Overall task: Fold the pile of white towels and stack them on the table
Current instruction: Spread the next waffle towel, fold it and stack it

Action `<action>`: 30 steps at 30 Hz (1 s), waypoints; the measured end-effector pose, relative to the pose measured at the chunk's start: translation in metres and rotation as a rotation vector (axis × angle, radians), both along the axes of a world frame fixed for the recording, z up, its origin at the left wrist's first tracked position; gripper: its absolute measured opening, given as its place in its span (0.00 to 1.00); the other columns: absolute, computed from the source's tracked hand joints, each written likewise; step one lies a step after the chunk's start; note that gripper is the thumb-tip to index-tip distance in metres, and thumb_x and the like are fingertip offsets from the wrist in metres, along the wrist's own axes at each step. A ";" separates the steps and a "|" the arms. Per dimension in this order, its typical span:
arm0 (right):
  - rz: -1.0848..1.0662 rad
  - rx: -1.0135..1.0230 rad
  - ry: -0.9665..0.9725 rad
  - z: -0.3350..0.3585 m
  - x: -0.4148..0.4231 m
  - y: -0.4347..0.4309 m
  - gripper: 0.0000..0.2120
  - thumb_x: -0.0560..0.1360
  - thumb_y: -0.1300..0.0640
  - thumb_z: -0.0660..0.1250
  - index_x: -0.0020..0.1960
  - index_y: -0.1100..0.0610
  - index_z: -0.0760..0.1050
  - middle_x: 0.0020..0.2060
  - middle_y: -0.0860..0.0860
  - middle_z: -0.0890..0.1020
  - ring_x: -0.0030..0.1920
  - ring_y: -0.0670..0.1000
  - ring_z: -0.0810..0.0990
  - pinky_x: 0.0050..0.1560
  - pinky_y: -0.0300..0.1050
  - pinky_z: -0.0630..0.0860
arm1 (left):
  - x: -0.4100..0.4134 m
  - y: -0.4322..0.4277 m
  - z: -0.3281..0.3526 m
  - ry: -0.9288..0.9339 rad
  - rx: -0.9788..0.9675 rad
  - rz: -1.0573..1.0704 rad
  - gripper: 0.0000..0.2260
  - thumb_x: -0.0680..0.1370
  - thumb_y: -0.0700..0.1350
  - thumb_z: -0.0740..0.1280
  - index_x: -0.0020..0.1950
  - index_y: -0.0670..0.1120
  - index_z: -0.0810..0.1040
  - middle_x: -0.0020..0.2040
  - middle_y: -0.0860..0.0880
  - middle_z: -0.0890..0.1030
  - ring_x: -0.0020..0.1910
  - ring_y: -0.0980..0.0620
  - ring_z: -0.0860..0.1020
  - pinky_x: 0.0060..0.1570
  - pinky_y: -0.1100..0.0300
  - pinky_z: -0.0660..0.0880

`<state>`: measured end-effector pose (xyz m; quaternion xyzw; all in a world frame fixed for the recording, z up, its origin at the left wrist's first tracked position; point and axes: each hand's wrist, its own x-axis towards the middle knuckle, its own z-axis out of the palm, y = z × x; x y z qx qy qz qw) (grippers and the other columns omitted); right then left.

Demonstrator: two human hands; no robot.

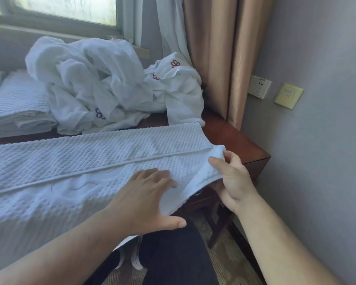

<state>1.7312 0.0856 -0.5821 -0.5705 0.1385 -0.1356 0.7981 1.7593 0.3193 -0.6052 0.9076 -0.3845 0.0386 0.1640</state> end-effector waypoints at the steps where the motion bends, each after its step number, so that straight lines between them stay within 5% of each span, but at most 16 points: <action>1: -0.007 0.031 -0.031 0.004 0.004 0.001 0.29 0.68 0.59 0.76 0.66 0.49 0.70 0.58 0.58 0.82 0.50 0.55 0.86 0.45 0.49 0.82 | 0.000 0.001 -0.001 -0.011 0.014 -0.006 0.34 0.69 0.76 0.60 0.69 0.60 0.71 0.76 0.60 0.63 0.77 0.54 0.58 0.72 0.60 0.51; 5: -0.013 0.020 -0.108 0.014 0.017 0.004 0.17 0.76 0.61 0.72 0.60 0.44 0.78 0.58 0.57 0.83 0.52 0.56 0.86 0.45 0.49 0.82 | 0.000 0.006 -0.007 -0.084 -0.032 0.002 0.08 0.81 0.57 0.63 0.48 0.55 0.78 0.72 0.61 0.68 0.71 0.55 0.65 0.69 0.60 0.63; 9: -0.049 -0.085 -0.083 0.022 0.031 0.002 0.05 0.77 0.54 0.72 0.53 0.51 0.81 0.45 0.51 0.87 0.46 0.51 0.86 0.39 0.44 0.81 | 0.005 0.010 0.004 -0.060 -0.128 0.091 0.15 0.83 0.54 0.60 0.38 0.53 0.64 0.46 0.60 0.73 0.47 0.58 0.69 0.47 0.60 0.70; 12: -0.091 -0.222 -0.020 0.023 0.042 -0.007 0.10 0.72 0.46 0.70 0.47 0.49 0.85 0.42 0.49 0.87 0.40 0.47 0.85 0.34 0.42 0.79 | 0.020 0.009 0.016 0.053 -0.209 0.230 0.16 0.84 0.55 0.59 0.38 0.50 0.67 0.36 0.54 0.73 0.36 0.56 0.71 0.35 0.59 0.66; 16: 0.174 -0.207 0.027 0.014 0.052 -0.023 0.27 0.62 0.61 0.63 0.61 0.58 0.78 0.49 0.57 0.81 0.40 0.50 0.81 0.40 0.45 0.77 | 0.047 0.014 0.034 0.039 -0.217 0.306 0.20 0.83 0.59 0.59 0.36 0.49 0.65 0.30 0.52 0.71 0.28 0.54 0.69 0.29 0.57 0.61; 18: 0.208 -0.381 0.116 0.013 0.059 -0.026 0.33 0.65 0.66 0.64 0.71 0.58 0.72 0.50 0.54 0.80 0.42 0.48 0.82 0.40 0.42 0.76 | 0.062 0.017 0.043 0.005 -0.199 0.310 0.20 0.82 0.61 0.59 0.37 0.50 0.65 0.32 0.50 0.73 0.30 0.51 0.71 0.29 0.55 0.63; 21: 0.120 -0.801 0.135 0.009 0.071 -0.027 0.29 0.73 0.63 0.72 0.72 0.53 0.72 0.50 0.47 0.85 0.49 0.45 0.84 0.50 0.43 0.78 | 0.087 0.019 0.050 -0.032 -0.149 0.327 0.18 0.81 0.62 0.58 0.38 0.51 0.66 0.35 0.50 0.73 0.34 0.49 0.73 0.32 0.53 0.68; 24: 0.034 -1.104 0.109 0.006 0.084 -0.028 0.22 0.73 0.57 0.75 0.66 0.47 0.77 0.45 0.43 0.83 0.48 0.41 0.81 0.50 0.30 0.74 | 0.108 0.022 0.052 -0.085 -0.113 0.316 0.17 0.81 0.62 0.59 0.40 0.51 0.68 0.35 0.52 0.73 0.33 0.52 0.72 0.30 0.56 0.67; 27: -0.141 -1.300 -0.032 0.009 0.100 -0.028 0.02 0.77 0.54 0.71 0.47 0.48 0.82 0.41 0.41 0.78 0.45 0.42 0.78 0.43 0.24 0.67 | 0.129 0.026 0.058 -0.181 -0.045 0.272 0.18 0.81 0.61 0.59 0.39 0.51 0.69 0.33 0.51 0.72 0.30 0.55 0.70 0.27 0.60 0.63; 30: -0.259 -1.304 -0.138 0.012 0.118 -0.031 0.11 0.80 0.53 0.68 0.39 0.53 0.74 0.39 0.44 0.73 0.41 0.43 0.73 0.41 0.26 0.65 | 0.151 0.028 0.069 -0.159 0.000 0.259 0.18 0.82 0.62 0.57 0.35 0.54 0.64 0.32 0.50 0.72 0.29 0.53 0.72 0.28 0.58 0.67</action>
